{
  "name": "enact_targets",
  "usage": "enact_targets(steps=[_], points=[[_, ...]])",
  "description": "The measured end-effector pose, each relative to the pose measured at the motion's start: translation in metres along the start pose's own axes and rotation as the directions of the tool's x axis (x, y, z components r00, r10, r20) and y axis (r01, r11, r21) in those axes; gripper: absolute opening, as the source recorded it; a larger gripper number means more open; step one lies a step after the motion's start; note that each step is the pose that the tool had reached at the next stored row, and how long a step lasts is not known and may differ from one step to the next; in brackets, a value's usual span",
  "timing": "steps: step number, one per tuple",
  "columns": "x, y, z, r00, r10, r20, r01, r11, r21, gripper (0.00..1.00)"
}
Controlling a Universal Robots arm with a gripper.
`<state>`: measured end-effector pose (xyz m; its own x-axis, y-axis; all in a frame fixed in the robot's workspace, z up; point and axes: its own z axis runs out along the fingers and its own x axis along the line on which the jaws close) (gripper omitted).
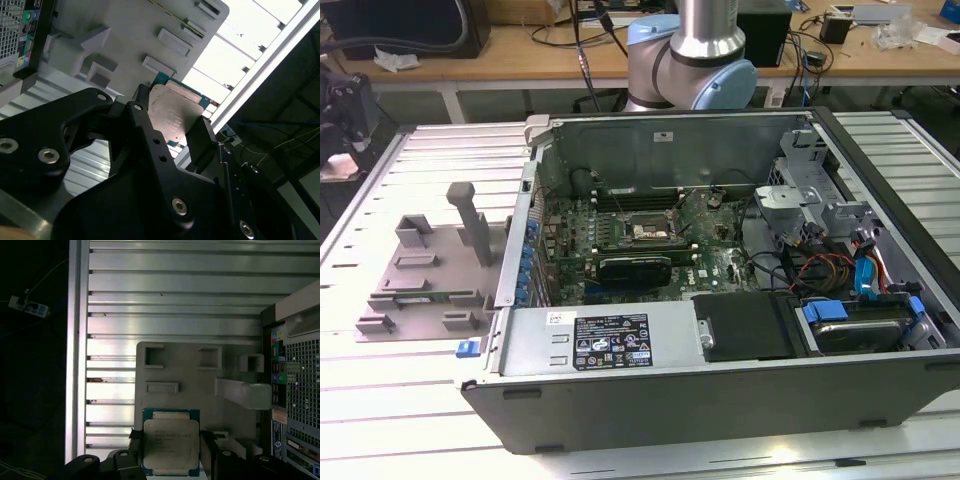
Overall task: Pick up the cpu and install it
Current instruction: 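Pick up the cpu and move it towards the insertion slot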
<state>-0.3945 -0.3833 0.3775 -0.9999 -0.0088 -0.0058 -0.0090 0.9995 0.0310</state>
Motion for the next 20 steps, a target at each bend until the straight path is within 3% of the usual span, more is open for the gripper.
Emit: enact_targets(steps=[7,20], points=[[-0.0021,-0.0001,-0.0003,1.0,0.0,-0.0002,0.0,1.0,0.0001,0.54],[-0.0343,-0.0007,-0.0001,1.0,0.0,-0.0001,0.0,1.0,0.0001,0.54]])
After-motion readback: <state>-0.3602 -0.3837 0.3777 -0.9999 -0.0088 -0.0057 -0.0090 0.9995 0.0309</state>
